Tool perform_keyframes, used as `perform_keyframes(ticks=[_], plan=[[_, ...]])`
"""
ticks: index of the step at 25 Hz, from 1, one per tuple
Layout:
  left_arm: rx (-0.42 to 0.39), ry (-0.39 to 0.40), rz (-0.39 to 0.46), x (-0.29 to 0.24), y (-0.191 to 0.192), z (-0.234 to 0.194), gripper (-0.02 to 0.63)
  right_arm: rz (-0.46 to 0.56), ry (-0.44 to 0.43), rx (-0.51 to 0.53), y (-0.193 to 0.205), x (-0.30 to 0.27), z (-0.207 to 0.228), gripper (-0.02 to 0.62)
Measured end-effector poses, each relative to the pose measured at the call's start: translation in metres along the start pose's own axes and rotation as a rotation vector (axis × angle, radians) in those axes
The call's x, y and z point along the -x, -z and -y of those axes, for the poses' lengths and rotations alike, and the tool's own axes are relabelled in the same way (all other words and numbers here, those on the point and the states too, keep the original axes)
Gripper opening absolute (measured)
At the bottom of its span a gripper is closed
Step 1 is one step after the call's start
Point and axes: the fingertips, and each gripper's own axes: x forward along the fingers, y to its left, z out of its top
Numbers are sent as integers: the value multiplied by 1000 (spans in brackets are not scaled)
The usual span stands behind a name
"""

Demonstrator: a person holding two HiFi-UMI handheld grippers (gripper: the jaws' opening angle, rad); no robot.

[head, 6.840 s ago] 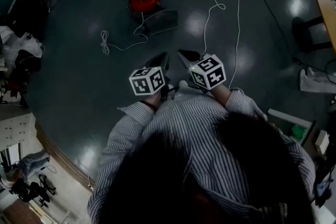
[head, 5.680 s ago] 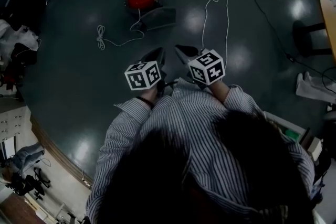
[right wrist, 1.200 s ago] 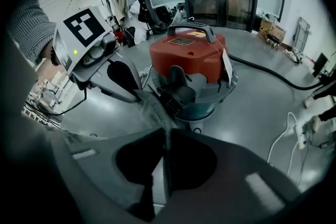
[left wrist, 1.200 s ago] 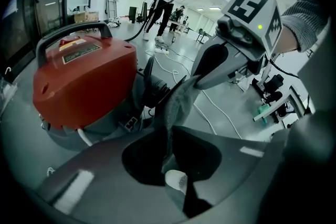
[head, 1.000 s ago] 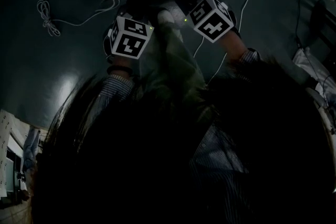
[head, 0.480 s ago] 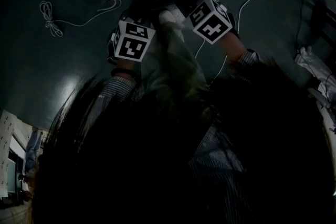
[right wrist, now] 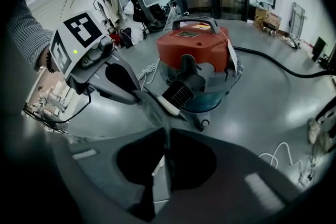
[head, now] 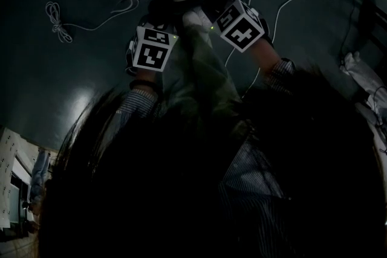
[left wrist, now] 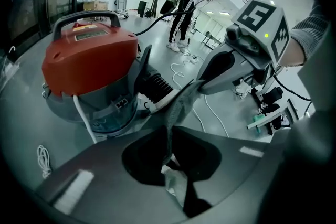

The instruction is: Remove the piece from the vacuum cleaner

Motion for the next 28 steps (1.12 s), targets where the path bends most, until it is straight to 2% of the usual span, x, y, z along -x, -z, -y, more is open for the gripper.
perform_keyframes(ticks=[4, 8, 11, 15, 22, 28], plan=[[15, 17, -19, -5, 10, 1, 29, -12, -22, -35, 9, -11, -7, 26], [14, 65, -85, -15, 40, 19, 29, -91, -53, 17, 32, -22, -23, 25], [24, 74, -87, -13, 56, 36, 29, -100, -59, 24, 49, -20, -38, 25], [25, 87, -94, -8, 58, 44, 29, -83, -91, -5, 49, -12, -47, 25], [15, 70, -38, 34, 27, 46, 29, -12, -61, -72, 24, 30, -50, 25], [40, 82, 38, 113, -12, 68, 29, 77, -30, -114, -14, 113, -75, 25]])
